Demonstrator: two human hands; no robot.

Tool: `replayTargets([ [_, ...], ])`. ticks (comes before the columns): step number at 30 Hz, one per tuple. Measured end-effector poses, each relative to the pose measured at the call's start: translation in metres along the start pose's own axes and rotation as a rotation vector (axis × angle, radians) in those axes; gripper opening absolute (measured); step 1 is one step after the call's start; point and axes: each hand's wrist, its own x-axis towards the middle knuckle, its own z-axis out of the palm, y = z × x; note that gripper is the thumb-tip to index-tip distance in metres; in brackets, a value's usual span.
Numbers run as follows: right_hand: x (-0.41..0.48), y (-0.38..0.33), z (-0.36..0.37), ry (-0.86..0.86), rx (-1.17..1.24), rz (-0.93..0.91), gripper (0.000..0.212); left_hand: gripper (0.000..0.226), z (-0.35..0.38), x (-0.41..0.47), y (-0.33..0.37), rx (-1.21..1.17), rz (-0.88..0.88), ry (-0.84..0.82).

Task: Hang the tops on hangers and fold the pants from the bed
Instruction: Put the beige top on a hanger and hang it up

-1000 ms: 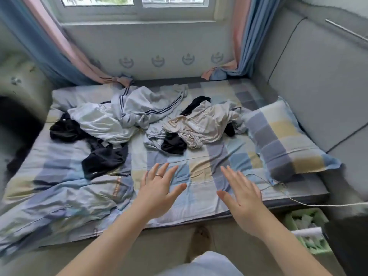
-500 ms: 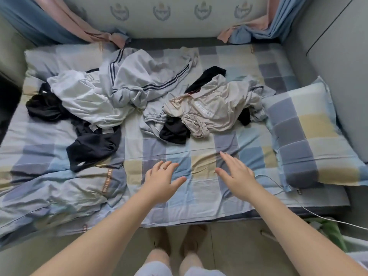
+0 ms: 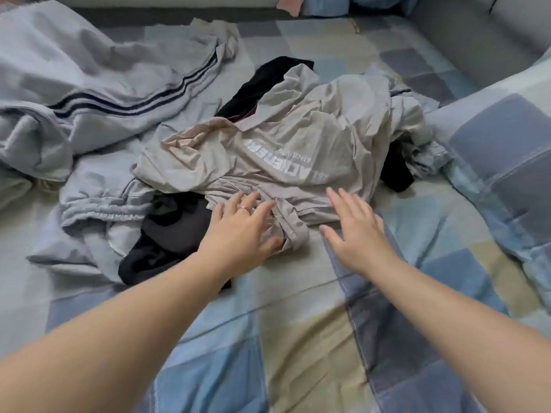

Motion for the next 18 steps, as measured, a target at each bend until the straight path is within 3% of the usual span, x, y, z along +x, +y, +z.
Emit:
replayTargets([
  [4,0.081,0.013,0.027,0.228,-0.089,-0.06,0.073,0.076,0.03,0.099,-0.007,0.031,0.066,0.22],
  [7,0.129,0.015,0.036,0.233,-0.044,-0.012,0.072,0.075,0.04,0.153,-0.015,-0.096,-0.002,0.211],
  [10,0.154,0.02,0.058,0.253,-0.072,0.005,0.05,0.052,0.064,0.167,-0.024,-0.037,-0.051,0.287],
  [12,0.155,0.024,0.079,0.437,-0.073,-0.025,0.034,0.032,0.075,0.169,-0.026,-0.003,-0.017,0.443],
  [15,0.156,0.028,0.09,0.652,0.066,-0.065,0.034,0.026,0.076,0.172,-0.023,0.005,0.022,0.518],
  [18,0.152,0.026,0.086,0.616,-0.03,-0.049,0.037,0.026,0.073,0.166,-0.018,0.0,0.007,0.523],
])
